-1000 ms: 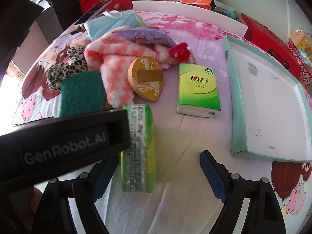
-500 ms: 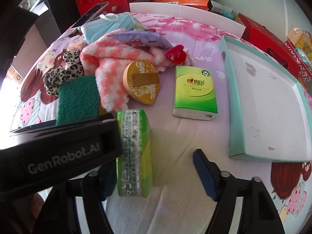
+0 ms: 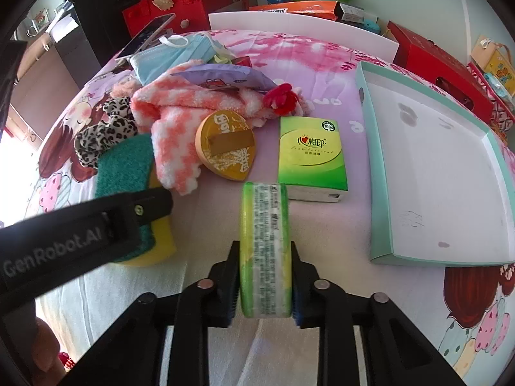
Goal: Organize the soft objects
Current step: 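Grasp the green sponge with the left tool while the right tool grasps the green roll pack, then carry the sponge and roll pack over the white tray with both tools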
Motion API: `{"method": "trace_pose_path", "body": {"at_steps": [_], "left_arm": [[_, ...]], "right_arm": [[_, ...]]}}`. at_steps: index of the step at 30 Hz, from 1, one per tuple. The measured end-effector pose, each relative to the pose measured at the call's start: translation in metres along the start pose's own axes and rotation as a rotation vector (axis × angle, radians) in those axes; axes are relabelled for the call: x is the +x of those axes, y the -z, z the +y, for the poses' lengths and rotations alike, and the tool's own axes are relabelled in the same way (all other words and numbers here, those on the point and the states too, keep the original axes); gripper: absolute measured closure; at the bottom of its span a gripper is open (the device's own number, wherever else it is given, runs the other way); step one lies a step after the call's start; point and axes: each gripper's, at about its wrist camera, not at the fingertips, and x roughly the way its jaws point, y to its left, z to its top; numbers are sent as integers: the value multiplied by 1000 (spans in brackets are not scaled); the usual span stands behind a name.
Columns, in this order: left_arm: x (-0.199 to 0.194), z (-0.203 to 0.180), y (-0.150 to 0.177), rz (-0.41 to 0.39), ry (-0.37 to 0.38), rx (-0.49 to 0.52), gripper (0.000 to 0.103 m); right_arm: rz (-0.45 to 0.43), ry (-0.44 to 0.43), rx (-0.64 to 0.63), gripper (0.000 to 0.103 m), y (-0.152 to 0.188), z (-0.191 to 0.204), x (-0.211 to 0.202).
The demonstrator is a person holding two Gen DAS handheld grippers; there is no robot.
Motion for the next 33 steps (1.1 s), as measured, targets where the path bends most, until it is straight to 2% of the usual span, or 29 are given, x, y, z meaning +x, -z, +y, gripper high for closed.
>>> {"method": "trace_pose_path", "body": {"at_steps": [10, 21, 25, 29, 33], "left_arm": [[-24, 13, 4, -69, -9, -24, 38], [-62, 17, 4, -189, -17, -47, 38], [-72, 4, -3, -220, -20, -37, 38], [-82, -13, -11, -223, 13, -23, 38], [-96, -38, -21, -255, 30, 28, 38]], "right_arm": [[-23, -20, 30, 78, -2, -9, -5], [-137, -57, 109, 79, -7, -29, -41], [-163, -45, 146, 79, -12, -42, -55], [-197, -19, 176, 79, -19, -55, -73], [-241, 2, 214, 79, -25, -67, -94]]}}
